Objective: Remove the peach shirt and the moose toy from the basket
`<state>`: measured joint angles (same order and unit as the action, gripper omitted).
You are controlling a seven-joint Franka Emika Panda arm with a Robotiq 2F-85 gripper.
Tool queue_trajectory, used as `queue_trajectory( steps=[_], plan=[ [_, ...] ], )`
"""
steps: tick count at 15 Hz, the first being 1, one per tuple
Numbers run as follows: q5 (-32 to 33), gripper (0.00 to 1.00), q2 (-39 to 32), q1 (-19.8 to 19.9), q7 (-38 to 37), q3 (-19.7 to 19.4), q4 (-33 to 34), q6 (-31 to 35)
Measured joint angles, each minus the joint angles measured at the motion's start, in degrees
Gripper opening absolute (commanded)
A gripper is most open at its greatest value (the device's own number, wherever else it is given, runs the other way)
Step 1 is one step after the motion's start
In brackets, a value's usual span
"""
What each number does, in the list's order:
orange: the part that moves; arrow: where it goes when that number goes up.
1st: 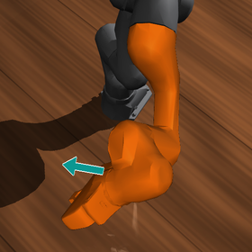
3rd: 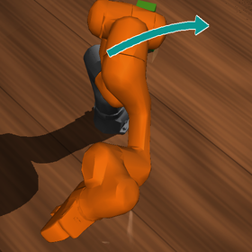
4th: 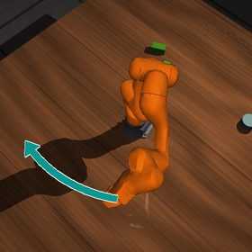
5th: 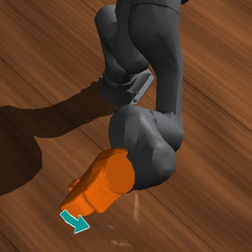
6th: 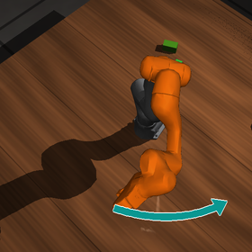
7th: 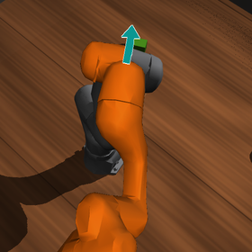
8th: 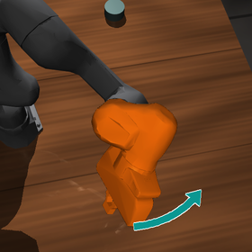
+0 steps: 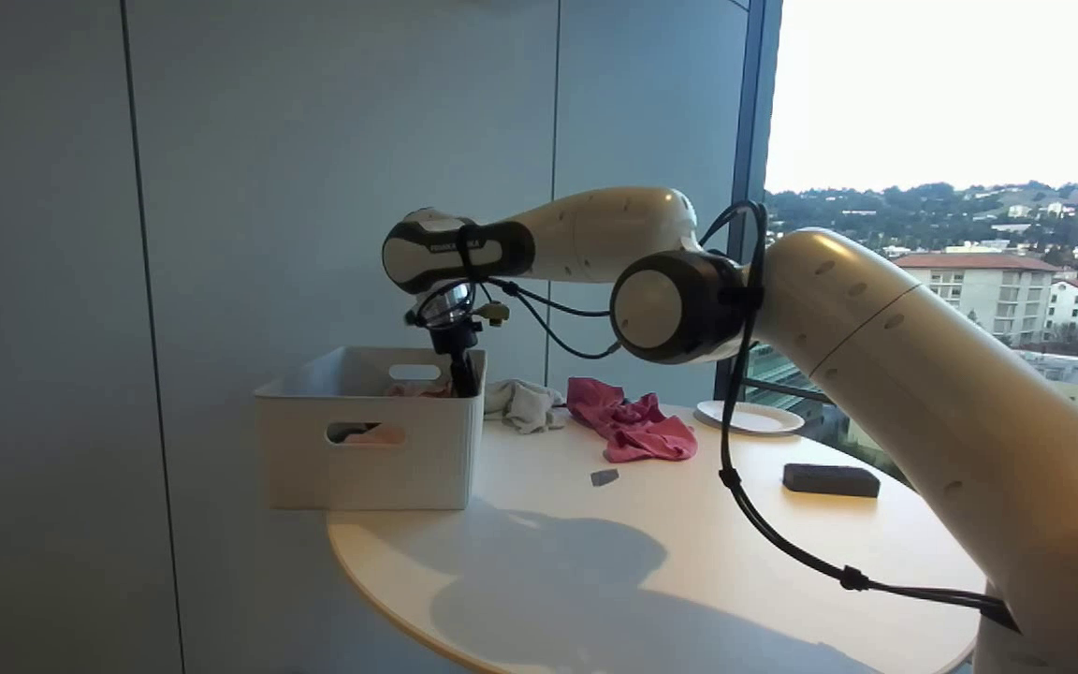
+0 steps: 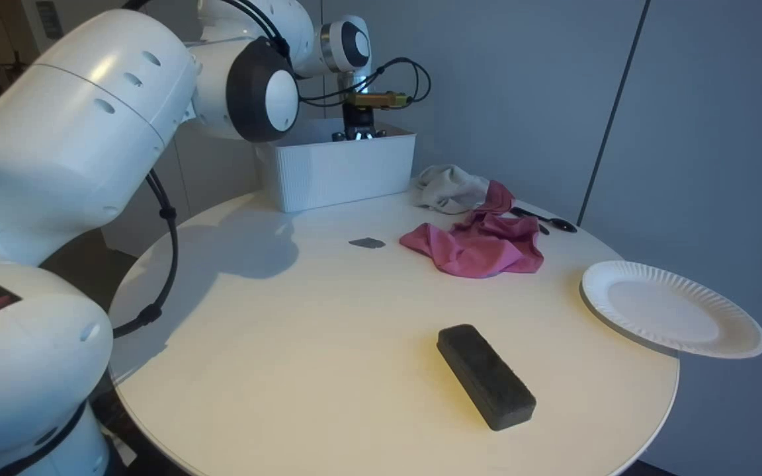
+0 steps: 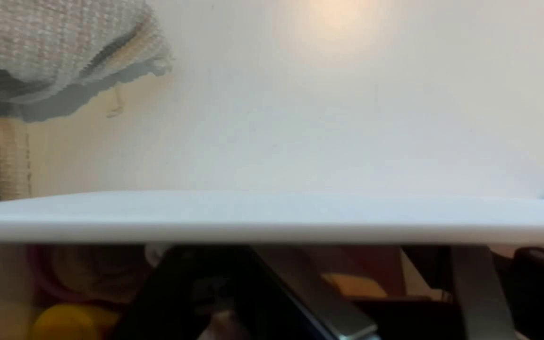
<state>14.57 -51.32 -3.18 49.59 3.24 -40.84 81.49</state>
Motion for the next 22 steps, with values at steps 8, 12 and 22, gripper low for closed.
queue_trajectory(
  steps=[8,12,22],
  plan=[
    [0.0,0.04,-0.8,-1.3,2.2,0.3,6.3,-3.6],
    [3.7,0.09,2.1,-4.0,2.4,0.0,9.5,0.9],
    [9.3,0.09,10.3,-10.7,-7.0,-7.3,16.5,7.1]
  ],
)
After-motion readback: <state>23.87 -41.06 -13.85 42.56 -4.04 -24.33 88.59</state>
